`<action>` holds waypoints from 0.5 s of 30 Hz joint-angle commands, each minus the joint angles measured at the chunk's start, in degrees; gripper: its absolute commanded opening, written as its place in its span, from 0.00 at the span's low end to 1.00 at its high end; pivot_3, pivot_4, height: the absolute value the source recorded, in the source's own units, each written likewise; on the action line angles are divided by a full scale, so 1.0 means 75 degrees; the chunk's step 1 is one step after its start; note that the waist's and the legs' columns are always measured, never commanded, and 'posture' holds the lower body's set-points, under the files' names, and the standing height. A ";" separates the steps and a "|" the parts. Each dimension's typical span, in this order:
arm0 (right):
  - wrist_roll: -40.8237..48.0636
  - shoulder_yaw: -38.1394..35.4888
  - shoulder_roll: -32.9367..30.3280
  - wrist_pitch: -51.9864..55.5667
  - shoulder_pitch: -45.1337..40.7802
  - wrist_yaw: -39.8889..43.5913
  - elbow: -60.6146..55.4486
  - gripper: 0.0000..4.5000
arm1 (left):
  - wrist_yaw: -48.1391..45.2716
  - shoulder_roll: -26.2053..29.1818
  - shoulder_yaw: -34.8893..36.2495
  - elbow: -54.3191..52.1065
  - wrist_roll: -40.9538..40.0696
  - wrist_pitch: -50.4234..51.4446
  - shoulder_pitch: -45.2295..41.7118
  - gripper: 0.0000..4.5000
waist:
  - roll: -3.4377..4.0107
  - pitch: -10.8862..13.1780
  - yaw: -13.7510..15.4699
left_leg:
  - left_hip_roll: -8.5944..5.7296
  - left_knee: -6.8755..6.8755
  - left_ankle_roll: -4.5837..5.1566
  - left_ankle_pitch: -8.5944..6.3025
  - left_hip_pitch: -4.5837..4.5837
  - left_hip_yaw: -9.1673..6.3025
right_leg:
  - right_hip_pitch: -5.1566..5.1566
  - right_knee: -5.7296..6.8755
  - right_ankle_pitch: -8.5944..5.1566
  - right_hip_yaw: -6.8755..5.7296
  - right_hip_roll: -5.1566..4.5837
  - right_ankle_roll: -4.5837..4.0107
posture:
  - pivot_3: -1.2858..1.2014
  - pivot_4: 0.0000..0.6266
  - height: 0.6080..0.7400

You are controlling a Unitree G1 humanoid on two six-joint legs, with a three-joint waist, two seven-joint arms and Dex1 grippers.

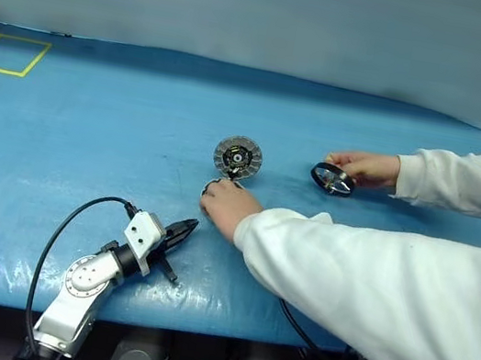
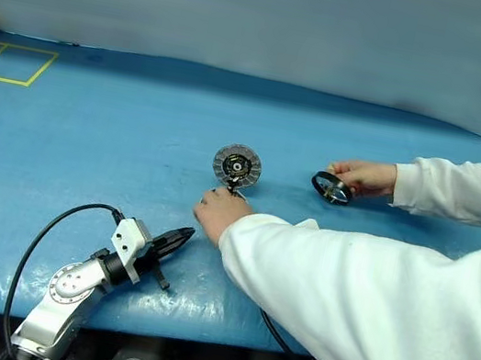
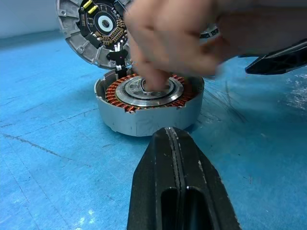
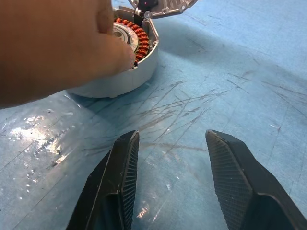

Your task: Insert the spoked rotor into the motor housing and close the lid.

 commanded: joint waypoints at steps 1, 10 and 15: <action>0.0063 -0.0024 -0.0016 -0.0081 -0.0096 0.0054 -0.0237 0.51 | 0.0029 -0.0014 -0.0013 -0.0231 -0.0052 -0.0057 0.0005 0.00 | 0.0000 0.0000 0.0000 | 0.0000 0.0000 0.0000 0.0000 0.0000 0.0000 | -0.0001 0.0000 0.0000 0.0000 0.0000 0.0000 | 0.52 0.24 1.00; 0.0045 -0.0015 -0.0020 -0.0067 -0.0090 0.0091 -0.0249 0.51 | 0.0049 -0.0024 -0.0031 -0.0267 -0.0046 -0.0044 0.0037 0.00 | 0.0000 0.0000 0.0000 | 0.0000 0.0000 0.0000 0.0000 -0.0001 0.0000 | -0.0002 0.0000 0.0000 0.0000 0.0000 0.0000 | 0.52 0.24 1.00; 0.0039 -0.0021 -0.0023 -0.0062 -0.0077 0.0092 -0.0263 0.51 | 0.0051 -0.0021 -0.0041 -0.0282 -0.0050 -0.0039 0.0049 0.00 | 0.0000 0.0000 0.0002 | 0.0000 0.0000 0.0001 0.0000 -0.0001 0.0000 | -0.0001 0.0000 0.0000 0.0000 0.0000 0.0000 | 0.52 0.24 1.00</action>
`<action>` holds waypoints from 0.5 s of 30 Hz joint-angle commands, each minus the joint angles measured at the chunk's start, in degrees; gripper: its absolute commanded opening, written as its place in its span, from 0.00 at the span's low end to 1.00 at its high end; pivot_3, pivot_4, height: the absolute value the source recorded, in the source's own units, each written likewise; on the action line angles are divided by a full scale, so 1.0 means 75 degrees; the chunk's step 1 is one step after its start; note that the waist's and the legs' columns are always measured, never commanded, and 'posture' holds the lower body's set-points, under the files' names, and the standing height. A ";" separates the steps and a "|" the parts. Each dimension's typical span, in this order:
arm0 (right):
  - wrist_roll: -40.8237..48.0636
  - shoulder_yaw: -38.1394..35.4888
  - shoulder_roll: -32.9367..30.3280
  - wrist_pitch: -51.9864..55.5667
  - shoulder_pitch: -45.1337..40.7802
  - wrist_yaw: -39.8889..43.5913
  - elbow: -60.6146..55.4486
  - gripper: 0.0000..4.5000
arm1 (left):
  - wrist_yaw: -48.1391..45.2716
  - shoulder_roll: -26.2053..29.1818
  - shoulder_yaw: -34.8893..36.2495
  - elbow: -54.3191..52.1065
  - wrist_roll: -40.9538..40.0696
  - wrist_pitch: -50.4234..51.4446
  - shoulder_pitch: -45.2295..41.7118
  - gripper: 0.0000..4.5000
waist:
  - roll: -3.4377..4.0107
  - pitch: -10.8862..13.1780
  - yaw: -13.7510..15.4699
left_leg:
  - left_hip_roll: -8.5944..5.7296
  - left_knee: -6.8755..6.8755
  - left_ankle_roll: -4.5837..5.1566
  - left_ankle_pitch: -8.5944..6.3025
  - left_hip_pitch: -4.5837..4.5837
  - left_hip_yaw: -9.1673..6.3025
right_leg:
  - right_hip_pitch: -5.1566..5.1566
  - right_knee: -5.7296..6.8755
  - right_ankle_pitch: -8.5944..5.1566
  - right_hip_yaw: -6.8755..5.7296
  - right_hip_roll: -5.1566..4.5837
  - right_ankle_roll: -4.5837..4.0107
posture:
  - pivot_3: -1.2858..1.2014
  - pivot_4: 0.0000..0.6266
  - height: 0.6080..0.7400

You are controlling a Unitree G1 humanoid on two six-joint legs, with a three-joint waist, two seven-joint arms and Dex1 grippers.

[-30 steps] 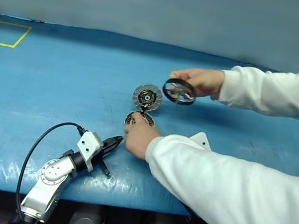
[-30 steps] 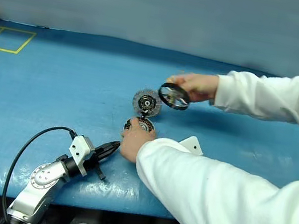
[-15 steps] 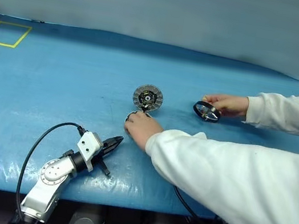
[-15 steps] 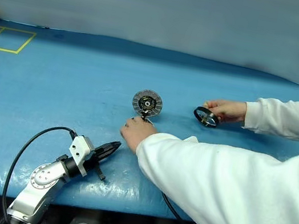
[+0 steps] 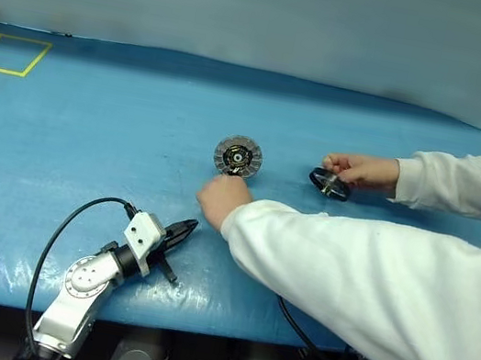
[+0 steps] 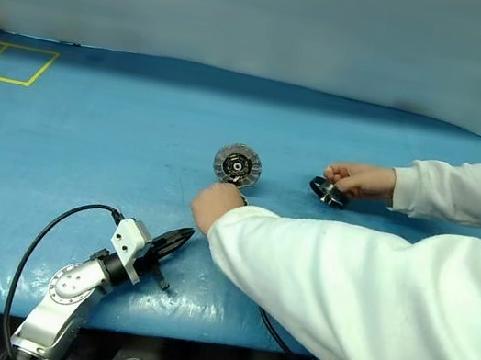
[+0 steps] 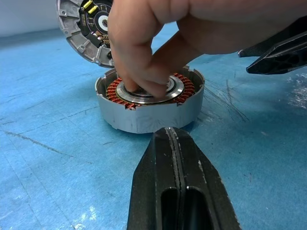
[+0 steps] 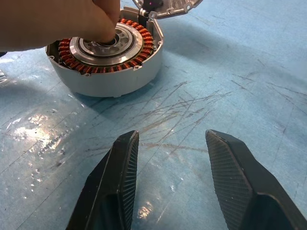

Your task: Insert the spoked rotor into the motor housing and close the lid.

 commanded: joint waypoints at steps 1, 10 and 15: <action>0.0042 -0.0029 -0.0023 -0.0061 -0.0076 0.0013 -0.0264 0.51 | 0.0017 -0.0017 -0.0041 -0.0282 -0.0050 -0.0039 0.0019 0.00 | 0.0000 0.0000 0.0000 | 0.0000 0.0000 0.0000 0.0000 0.0000 0.0000 | 0.0000 0.0000 0.0000 0.0000 0.0000 0.0000 | 0.52 0.24 1.00; 0.0028 -0.0022 -0.0018 -0.0065 -0.0084 0.0021 -0.0265 0.51 | 0.0024 -0.0014 -0.0040 -0.0279 -0.0041 -0.0050 0.0018 0.00 | 0.0000 0.0000 0.0000 | 0.0000 0.0001 0.0000 0.0000 0.0001 0.0000 | -0.0004 0.0000 0.0000 0.0000 -0.0001 0.0000 | 0.52 0.24 1.00; 0.0025 -0.0015 -0.0013 -0.0065 -0.0076 0.0020 -0.0271 0.51 | 0.0024 -0.0010 -0.0040 -0.0280 -0.0041 -0.0047 0.0024 0.00 | 0.0000 0.0000 0.0000 | 0.0000 0.0001 0.0000 0.0000 0.0001 0.0000 | -0.0005 0.0000 0.0000 0.0000 -0.0001 0.0000 | 0.52 0.24 1.00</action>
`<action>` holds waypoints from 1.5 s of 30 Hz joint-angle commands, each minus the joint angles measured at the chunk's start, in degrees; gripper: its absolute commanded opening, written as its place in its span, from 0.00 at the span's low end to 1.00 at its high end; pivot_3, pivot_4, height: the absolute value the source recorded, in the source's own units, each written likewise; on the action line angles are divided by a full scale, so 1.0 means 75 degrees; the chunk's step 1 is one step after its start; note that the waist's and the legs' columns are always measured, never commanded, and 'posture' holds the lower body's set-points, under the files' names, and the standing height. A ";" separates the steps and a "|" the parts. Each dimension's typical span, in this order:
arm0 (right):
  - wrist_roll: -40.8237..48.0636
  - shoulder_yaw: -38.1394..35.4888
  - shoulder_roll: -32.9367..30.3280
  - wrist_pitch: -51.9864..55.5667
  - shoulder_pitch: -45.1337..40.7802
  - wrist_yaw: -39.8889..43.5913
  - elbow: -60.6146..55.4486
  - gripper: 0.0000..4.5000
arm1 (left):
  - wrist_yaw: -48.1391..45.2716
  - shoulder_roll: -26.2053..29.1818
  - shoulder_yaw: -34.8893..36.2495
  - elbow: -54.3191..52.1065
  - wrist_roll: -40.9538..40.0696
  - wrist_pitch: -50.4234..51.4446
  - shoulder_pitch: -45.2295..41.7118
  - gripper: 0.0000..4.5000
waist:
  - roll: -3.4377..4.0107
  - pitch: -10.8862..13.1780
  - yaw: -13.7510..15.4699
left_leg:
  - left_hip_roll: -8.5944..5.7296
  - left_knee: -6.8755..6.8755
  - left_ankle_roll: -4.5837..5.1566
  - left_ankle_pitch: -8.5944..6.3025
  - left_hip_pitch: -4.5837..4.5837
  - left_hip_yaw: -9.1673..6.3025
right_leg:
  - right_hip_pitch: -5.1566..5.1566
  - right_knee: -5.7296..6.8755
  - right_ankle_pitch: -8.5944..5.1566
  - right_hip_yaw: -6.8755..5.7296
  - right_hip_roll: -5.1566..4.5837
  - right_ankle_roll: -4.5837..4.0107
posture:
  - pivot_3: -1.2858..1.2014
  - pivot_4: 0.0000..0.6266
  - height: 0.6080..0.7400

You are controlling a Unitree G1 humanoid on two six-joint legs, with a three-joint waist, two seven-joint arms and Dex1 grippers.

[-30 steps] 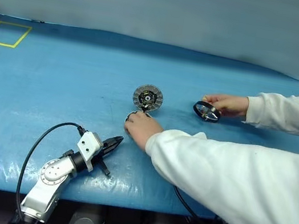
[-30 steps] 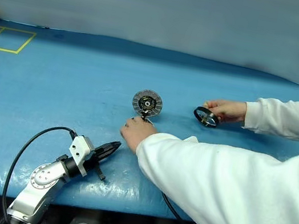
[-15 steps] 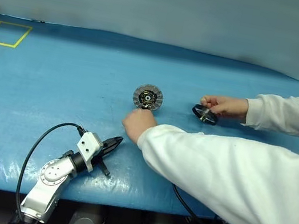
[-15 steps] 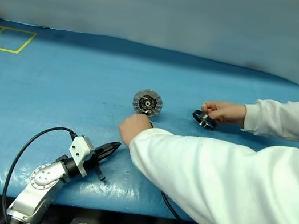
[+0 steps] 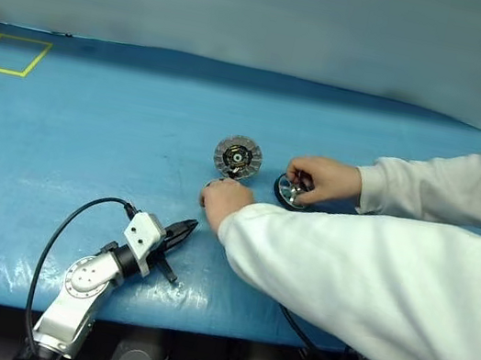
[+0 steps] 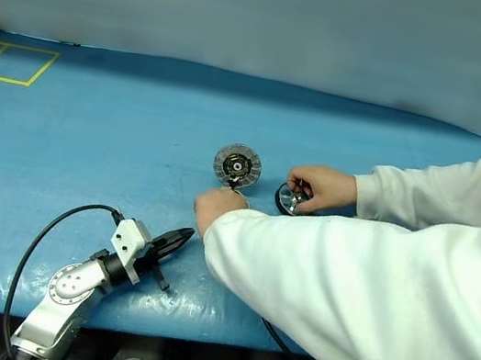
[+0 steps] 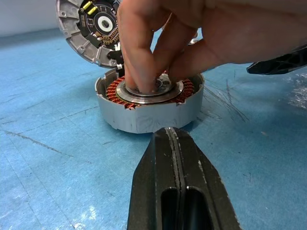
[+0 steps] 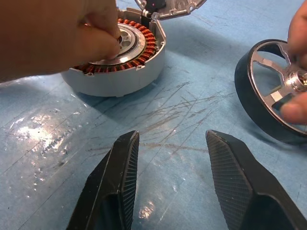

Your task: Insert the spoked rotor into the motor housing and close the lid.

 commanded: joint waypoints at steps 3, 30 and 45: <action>0.0035 -0.0015 -0.0008 -0.0055 -0.0073 -0.0010 -0.0280 0.51 | 0.0011 -0.0003 -0.0038 -0.0286 -0.0044 -0.0039 0.0019 0.00 | 0.0000 0.0000 0.0000 | 0.0000 0.0000 0.0000 0.0000 0.0000 0.0000 | 0.0000 0.0000 0.0000 0.0000 0.0000 0.0000 | 0.52 0.24 1.00; 0.0023 0.0000 -0.0022 -0.0097 -0.0100 0.0006 -0.0231 0.51 | -0.0003 0.0024 -0.0029 -0.0280 -0.0030 -0.0004 -0.0052 0.00 | 0.0000 0.0000 0.0000 | 0.0000 0.0000 0.0001 -0.0001 0.0000 0.0000 | -0.0005 -0.0001 0.0000 -0.0001 -0.0001 0.0000 | 0.52 0.24 1.00; 0.0583 -0.0385 -0.0163 0.0288 -0.0450 0.0323 -0.0496 0.59 | -0.0028 0.0038 -0.0026 -0.0263 -0.0031 0.0005 -0.0131 0.00 | 0.0000 0.0000 -0.0001 | 0.0000 0.0001 0.0001 -0.0001 0.0000 -0.0001 | -0.0004 -0.0001 0.0000 -0.0001 -0.0001 0.0000 | 0.52 0.24 1.00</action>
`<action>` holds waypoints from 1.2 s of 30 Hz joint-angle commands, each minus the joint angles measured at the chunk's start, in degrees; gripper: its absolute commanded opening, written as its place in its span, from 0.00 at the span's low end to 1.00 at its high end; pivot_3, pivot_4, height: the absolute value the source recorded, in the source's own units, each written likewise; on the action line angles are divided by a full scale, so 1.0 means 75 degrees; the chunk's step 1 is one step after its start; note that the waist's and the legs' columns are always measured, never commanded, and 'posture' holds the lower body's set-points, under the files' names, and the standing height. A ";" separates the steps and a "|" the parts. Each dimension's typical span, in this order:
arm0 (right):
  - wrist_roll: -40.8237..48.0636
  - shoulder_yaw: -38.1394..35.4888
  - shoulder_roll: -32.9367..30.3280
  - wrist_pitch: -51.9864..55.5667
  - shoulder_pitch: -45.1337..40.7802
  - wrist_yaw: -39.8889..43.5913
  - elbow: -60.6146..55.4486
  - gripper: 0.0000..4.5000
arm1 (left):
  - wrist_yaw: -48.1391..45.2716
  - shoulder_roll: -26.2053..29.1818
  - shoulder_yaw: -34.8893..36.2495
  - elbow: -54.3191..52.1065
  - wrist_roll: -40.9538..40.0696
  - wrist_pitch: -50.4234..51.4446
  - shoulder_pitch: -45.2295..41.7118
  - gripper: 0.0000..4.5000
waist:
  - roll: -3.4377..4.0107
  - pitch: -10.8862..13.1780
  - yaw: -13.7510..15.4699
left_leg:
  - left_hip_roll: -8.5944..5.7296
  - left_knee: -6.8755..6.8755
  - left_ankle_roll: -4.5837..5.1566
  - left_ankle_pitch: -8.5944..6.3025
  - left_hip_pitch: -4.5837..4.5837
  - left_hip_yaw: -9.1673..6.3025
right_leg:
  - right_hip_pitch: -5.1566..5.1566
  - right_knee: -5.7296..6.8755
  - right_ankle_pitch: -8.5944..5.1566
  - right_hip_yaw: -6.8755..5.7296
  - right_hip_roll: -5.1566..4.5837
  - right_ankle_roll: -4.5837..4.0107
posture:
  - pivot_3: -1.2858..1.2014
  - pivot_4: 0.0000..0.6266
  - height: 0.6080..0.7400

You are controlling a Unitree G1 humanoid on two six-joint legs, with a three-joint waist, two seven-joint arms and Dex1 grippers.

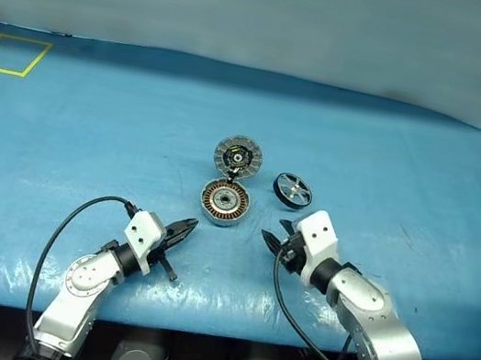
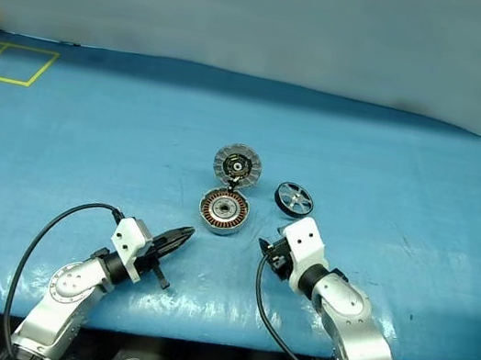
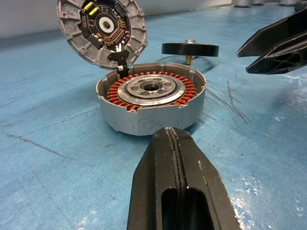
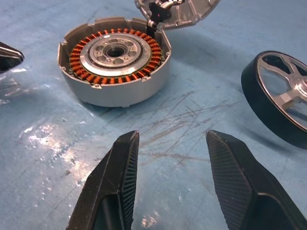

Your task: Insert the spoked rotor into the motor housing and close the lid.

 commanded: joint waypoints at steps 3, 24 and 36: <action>0.0328 -0.0452 -0.0432 0.0465 -0.0556 0.0148 -0.0665 0.78 | -0.0005 0.0022 -0.0025 -0.0250 -0.0031 -0.0012 -0.0068 0.00 | 0.0002 0.0001 0.0001 | -0.0001 0.0001 0.0002 -0.0001 -0.0001 0.0001 | -0.0003 0.0000 0.0000 0.0000 -0.0003 0.0000 | 0.52 0.24 1.00; -0.0602 0.0280 -0.1156 0.1957 -0.4260 0.0077 0.3077 1.00 | 0.0223 -0.0048 0.0022 -0.0333 0.0014 -0.0078 0.0140 0.00 | 0.0006 0.0003 -0.0011 | -0.0003 0.0000 0.0016 -0.0010 -0.0023 0.0021 | 0.0007 -0.0002 0.0009 0.0002 -0.0003 -0.0010 | 0.52 0.24 1.00; -0.1086 0.0786 -0.1173 0.1392 -0.4342 0.0413 0.3485 1.00 | 0.0330 -0.0049 -0.0002 -0.0393 0.0000 -0.0110 0.0202 0.00 | 0.0009 0.0006 -0.0012 | -0.0002 0.0007 0.0017 -0.0010 -0.0023 0.0023 | 0.0007 -0.0001 0.0012 0.0004 -0.0005 -0.0005 | 0.52 0.24 1.00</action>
